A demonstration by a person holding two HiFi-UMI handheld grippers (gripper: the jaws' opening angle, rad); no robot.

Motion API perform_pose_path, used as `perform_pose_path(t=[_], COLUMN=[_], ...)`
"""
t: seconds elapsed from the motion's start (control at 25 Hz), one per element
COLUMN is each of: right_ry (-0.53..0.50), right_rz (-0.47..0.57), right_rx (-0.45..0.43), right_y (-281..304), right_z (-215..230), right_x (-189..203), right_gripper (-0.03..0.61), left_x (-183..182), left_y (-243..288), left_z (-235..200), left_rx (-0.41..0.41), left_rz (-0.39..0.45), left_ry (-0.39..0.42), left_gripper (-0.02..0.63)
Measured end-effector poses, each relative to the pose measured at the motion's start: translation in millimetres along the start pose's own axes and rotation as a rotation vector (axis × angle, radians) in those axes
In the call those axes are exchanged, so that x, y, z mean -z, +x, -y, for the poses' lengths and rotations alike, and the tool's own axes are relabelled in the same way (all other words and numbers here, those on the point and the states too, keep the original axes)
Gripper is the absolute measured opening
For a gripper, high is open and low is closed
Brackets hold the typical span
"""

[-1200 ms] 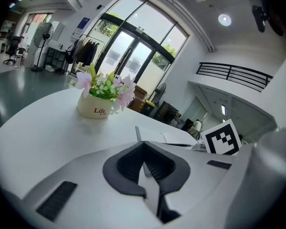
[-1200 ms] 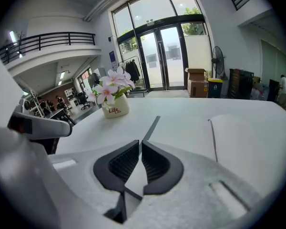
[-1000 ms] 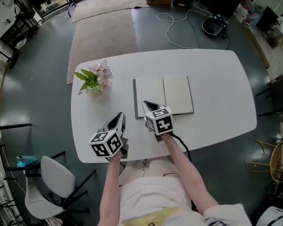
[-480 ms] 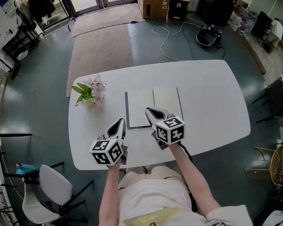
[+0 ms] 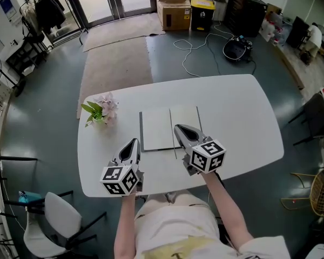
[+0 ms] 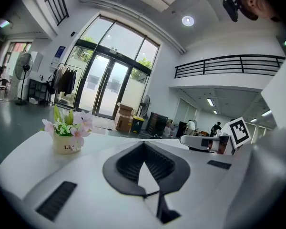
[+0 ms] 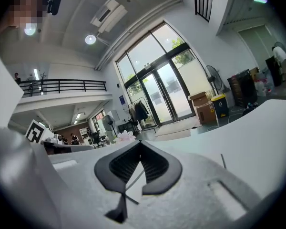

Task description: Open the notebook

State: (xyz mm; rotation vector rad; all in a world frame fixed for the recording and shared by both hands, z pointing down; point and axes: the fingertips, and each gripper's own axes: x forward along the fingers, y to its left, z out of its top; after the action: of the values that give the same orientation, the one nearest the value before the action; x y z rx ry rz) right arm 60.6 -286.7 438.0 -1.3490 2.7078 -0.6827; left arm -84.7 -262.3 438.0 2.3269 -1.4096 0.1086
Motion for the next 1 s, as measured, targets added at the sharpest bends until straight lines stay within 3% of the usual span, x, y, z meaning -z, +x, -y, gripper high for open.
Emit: perform_pose_path(t=[0.52, 1.0], right_ry=[-0.022, -0.062], right_rz=[0.126, 0.186], right_rx=[0.056, 0.132], right_y=[-37.8, -51.4], right_z=[10.4, 15.6], right_x=[-35.3, -53.1], right_gripper=[0.006, 0.006], left_x=[-35.0, -45.1], left_y=[-21.1, -34.3], left_z=[-6.8, -23.7], left_rx=[-0.037, -0.067], left_rz=[0.085, 0.135], left_ry=[0.073, 0.071], left_gripper=[-0.001, -0.002])
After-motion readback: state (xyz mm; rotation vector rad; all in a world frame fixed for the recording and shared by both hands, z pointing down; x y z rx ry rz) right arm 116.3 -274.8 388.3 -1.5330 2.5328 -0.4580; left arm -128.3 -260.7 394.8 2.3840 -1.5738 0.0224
